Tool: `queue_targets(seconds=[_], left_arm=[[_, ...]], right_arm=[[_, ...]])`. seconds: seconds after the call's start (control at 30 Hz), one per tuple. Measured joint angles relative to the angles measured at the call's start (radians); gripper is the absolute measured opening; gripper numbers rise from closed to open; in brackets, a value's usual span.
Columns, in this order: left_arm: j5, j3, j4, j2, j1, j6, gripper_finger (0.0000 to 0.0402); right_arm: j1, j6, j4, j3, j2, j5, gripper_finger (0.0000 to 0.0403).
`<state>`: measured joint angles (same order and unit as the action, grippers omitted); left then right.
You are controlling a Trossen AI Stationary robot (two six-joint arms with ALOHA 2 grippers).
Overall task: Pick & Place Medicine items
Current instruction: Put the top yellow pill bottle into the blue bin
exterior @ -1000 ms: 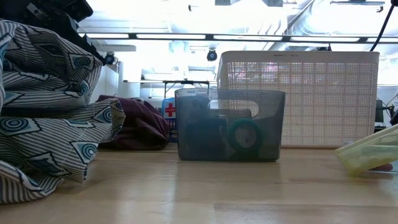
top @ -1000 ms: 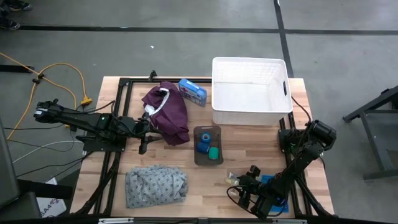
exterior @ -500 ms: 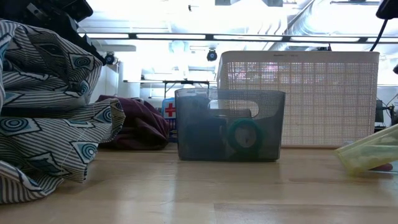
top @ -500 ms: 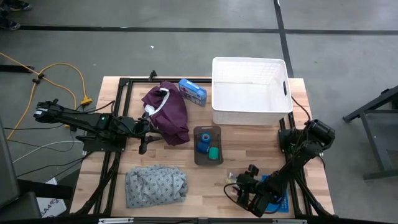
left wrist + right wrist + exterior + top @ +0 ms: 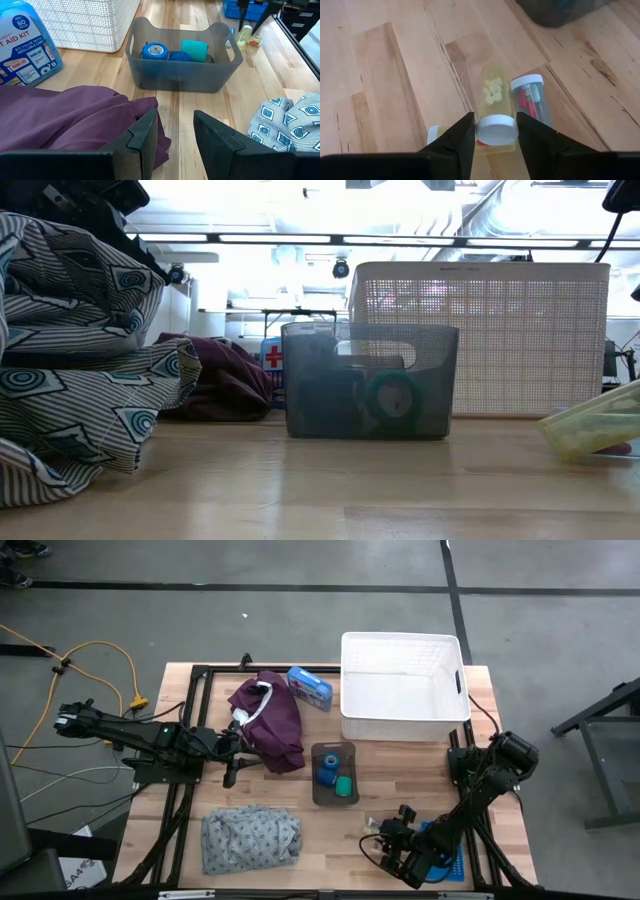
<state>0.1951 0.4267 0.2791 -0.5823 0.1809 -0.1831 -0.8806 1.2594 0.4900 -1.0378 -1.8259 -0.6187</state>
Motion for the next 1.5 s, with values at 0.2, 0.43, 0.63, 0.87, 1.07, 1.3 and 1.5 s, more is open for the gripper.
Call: queue_targets(seconds=[0.2,0.43,0.63,0.87,1.07,1.3,1.5], left_arm=[[0.0,0.0,0.0,0.0,0.0,0.0,0.0123],[0.0,0.0,0.0,0.0,0.0,0.0,0.0123],[0.0,0.0,0.0,0.0,0.0,0.0,0.0123],[0.0,0.0,0.0,0.0,0.0,0.0,0.0123],[0.0,0.0,-0.003,0.0,0.0,0.0,0.0123],[0.0,0.0,-0.004,0.0,0.0,0.0,0.0123],[0.0,0.0,-0.004,0.0,0.0,0.0,0.0123]], right_arm=[[0.0,0.0,-0.002,0.0,0.001,0.006,0.011],[0.0,0.0,0.001,0.0,0.006,0.009,0.0113],[0.017,-0.037,0.019,0.001,0.08,0.021,0.0108],[0.06,-0.137,0.064,0.0,0.25,0.074,0.0109],[0.097,-0.139,0.191,0.0,0.409,0.198,0.0108],[0.109,-0.027,0.378,0.0,0.539,0.374,0.0108],[0.085,0.124,0.451,0.0,0.561,0.597,0.0108]])
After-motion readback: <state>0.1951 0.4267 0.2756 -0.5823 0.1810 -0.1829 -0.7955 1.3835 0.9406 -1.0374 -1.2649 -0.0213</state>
